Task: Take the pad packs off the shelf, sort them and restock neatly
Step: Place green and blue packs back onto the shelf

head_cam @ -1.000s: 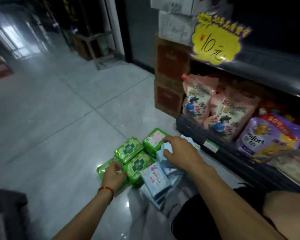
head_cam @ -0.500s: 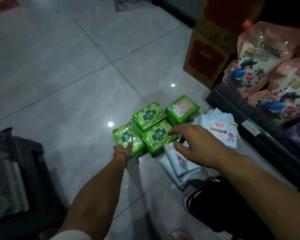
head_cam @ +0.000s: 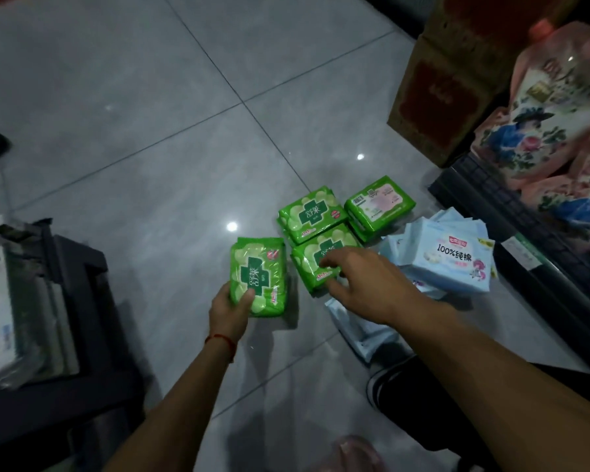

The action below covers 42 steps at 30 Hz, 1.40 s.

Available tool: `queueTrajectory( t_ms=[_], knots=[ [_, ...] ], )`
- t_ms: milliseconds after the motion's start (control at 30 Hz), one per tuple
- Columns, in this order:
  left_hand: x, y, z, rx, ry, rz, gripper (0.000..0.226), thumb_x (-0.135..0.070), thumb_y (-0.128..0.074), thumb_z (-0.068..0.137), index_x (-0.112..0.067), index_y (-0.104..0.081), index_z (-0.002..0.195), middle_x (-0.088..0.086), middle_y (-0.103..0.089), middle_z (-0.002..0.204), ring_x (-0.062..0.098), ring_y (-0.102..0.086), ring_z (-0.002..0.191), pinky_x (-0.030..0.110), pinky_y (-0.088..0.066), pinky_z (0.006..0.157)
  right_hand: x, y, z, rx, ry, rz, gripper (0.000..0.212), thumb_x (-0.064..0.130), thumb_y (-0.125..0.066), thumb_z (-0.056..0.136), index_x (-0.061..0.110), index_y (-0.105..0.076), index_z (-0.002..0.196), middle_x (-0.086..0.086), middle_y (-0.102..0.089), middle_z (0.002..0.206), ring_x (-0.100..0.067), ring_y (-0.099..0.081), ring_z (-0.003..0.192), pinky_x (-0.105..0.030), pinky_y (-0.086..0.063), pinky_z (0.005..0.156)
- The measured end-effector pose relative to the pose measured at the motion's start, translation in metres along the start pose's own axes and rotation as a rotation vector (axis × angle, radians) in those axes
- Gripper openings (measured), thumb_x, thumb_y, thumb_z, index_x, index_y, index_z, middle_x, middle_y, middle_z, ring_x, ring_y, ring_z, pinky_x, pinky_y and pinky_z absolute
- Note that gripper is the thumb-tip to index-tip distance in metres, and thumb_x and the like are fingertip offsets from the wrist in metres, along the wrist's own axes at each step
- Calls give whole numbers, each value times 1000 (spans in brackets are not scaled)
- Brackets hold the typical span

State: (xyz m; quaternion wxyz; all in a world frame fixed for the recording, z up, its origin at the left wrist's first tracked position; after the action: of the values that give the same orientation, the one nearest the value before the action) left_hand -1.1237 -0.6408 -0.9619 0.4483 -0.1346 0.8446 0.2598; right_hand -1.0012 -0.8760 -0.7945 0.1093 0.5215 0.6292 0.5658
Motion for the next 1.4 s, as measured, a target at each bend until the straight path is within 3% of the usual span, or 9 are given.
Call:
queueTrajectory(
  t_ms=[167,267,400,567,767,967,1100,1200,1400],
  knots=[
    [-101,17,-63,417,-313,9,39,-8,-69,93,-9,-63,131,6,-73,119,19,-71,107,29,-58,88,9,16,-3,13,-116,410,108,65,-77,76,23,-25,160,-3,-38,159,-21,-41,143,-40,-36,118],
    [-137,0,-78,571,-368,-21,43,-9,-70,89,-6,-62,132,9,-72,122,20,-70,110,28,-57,89,0,30,-12,54,-215,721,100,59,-86,70,25,-40,152,6,-63,137,-12,-66,115,-36,-55,100],
    [-118,-37,-35,263,-86,-337,32,-34,-65,97,-9,-68,117,12,-72,119,23,-71,103,38,-61,85,-34,60,-25,-246,-345,843,95,52,-90,66,23,-47,146,5,-69,119,-10,-71,99,-31,-60,88],
    [-37,-105,34,184,352,44,37,-39,-81,82,-5,-66,87,19,-67,97,29,-65,78,41,-62,67,-66,82,-51,-503,-410,796,110,68,-85,46,29,-50,143,8,-69,120,-12,-70,102,-41,-59,95],
    [17,-158,78,219,414,32,109,-66,-95,30,-5,-62,114,15,-70,111,34,-70,93,46,-62,78,-73,104,-58,-618,-376,715,105,58,-88,62,28,-41,151,15,-63,118,-8,-66,107,-39,-56,100],
    [48,-149,109,166,379,9,94,-57,-97,41,-12,-64,117,13,-72,113,32,-71,96,45,-62,83,-83,110,-47,-653,-392,715,113,73,-81,52,30,-42,150,9,-64,131,-15,-65,115,-42,-54,102],
    [-4,-99,56,121,385,-108,63,-29,-91,66,-4,-64,117,18,-74,104,31,-73,83,33,-56,59,-84,109,-41,-663,-389,814,102,68,-86,51,33,-50,141,9,-71,119,-14,-71,105,-42,-58,95],
    [-44,-54,15,86,312,-195,27,-14,-81,84,-2,-71,106,16,-75,94,25,-71,71,33,-55,67,-78,108,-43,-626,-350,1000,93,54,-92,54,24,-58,135,3,-75,113,-16,-76,95,-42,-62,86],
    [-139,6,-33,118,46,-393,30,-9,-75,86,-6,-68,115,13,-74,109,27,-69,100,46,-57,90,-58,111,-68,-556,-268,1340,36,22,-83,82,10,-72,113,-10,-79,99,-32,-77,91,-46,-62,85]
  ],
)
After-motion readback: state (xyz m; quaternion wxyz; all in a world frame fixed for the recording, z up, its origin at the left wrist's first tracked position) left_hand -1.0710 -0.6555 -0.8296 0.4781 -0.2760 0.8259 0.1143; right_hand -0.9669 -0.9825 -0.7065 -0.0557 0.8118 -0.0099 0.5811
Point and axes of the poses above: each hand's wrist, its own z-axis towards the middle knuckle, its own y-axis out of the back of the hand, x = y × z, the point moved 3 cm from there along z, towards the middle knuckle
